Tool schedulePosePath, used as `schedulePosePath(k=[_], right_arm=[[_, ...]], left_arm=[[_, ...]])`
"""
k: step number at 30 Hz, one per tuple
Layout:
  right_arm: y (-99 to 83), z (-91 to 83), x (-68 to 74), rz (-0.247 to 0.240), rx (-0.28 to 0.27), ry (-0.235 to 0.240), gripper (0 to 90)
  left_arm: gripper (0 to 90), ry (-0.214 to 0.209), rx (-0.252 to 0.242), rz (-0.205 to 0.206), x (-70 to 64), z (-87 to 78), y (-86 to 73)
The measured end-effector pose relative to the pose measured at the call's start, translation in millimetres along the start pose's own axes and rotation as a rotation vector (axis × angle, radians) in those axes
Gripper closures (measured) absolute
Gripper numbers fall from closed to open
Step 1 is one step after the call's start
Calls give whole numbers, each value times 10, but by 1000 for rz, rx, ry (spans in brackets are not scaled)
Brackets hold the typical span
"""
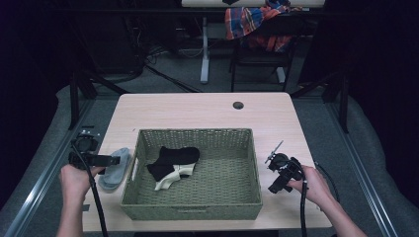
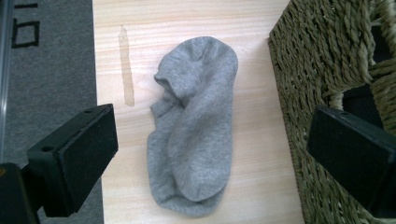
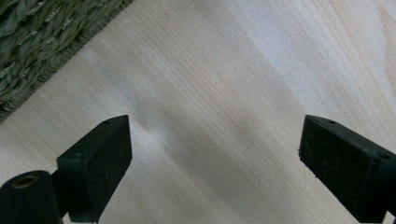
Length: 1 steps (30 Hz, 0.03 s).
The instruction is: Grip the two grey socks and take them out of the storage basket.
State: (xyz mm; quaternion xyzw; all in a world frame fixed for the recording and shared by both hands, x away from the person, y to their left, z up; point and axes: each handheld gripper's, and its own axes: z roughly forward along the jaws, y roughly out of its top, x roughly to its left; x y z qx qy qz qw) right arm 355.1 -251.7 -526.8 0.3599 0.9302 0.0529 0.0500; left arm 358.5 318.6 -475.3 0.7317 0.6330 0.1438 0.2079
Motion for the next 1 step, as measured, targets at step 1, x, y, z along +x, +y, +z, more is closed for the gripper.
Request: schedulePosePath(k=[1], right_arm=[[-1, 3, -2, 1, 0, 0, 92]], left_arm=[[25, 0, 0, 0, 0, 0, 0]])
